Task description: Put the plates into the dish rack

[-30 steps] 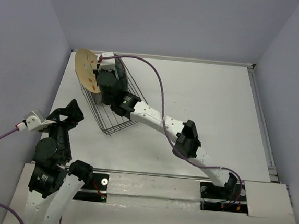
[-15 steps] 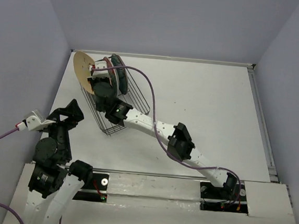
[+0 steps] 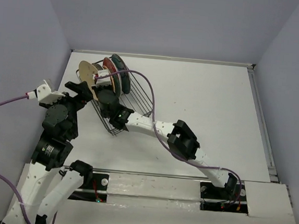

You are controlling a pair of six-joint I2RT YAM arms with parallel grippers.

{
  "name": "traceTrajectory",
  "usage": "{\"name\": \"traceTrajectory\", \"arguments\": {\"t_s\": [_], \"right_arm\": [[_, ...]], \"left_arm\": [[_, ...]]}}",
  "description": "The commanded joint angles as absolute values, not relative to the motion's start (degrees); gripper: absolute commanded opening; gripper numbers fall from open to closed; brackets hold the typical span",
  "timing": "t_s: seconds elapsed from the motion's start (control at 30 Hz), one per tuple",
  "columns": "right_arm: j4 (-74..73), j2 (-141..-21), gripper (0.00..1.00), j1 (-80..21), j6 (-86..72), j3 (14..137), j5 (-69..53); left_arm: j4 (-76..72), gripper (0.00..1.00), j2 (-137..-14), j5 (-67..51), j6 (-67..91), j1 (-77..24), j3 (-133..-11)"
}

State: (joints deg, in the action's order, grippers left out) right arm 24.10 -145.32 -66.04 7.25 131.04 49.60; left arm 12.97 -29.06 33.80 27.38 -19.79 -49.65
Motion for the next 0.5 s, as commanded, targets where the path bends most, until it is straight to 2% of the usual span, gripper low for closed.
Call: {"name": "traceTrajectory", "arguments": {"t_s": [0.0,0.1,0.17,0.33,0.47], "right_arm": [[35.3,-134.4,0.07,-65.7,2.4,125.6,49.8],[37.6,-131.6,0.07,-65.7,1.9,121.6,49.1],[38.3,-131.3,0.07,-65.7,2.2,120.9,48.9],[37.7,-134.7,0.07,-65.7,4.7,125.0,50.6],[42.9,-140.4,0.07,-67.3,13.7,128.7,53.4]], "left_arm": [[9.0,0.99,-35.0,32.9,31.7,-19.0,-54.9],[10.3,0.99,-41.6,28.4,34.6,-15.4,-58.8],[9.7,0.95,-43.5,22.8,36.2,-12.3,-59.8],[9.7,0.90,-49.1,12.7,37.9,-0.6,-61.2],[8.6,0.88,-48.6,10.8,37.7,1.3,-57.9]]}}
